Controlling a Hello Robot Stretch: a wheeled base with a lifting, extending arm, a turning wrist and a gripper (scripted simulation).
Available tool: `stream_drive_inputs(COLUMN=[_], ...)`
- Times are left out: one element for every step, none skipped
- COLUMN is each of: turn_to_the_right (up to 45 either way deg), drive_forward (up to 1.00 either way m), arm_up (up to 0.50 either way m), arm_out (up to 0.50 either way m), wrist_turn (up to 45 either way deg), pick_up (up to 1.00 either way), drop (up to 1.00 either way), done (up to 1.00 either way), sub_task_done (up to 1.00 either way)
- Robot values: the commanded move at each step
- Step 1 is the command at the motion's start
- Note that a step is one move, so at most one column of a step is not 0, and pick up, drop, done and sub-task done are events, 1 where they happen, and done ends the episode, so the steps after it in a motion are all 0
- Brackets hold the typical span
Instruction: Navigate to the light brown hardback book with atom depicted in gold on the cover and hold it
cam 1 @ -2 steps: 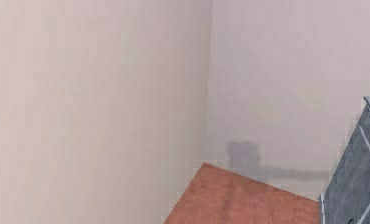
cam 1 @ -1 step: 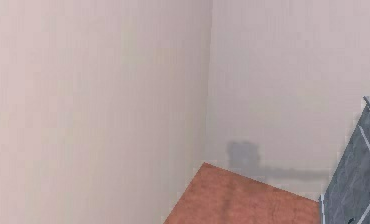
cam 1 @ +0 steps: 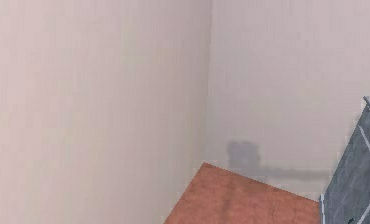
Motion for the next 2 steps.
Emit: stream_drive_inputs(turn_to_the_right=[0.0,0.0], drive_forward=[0.0,0.0], arm_up=[0.0,0.0], arm_out=[0.0,0.0], wrist_turn=[0.0,0.0], pick_up=[1.0,0.0], drop=[0.0,0.0], done=[0.0,1.0], sub_task_done=[0.0,0.0])
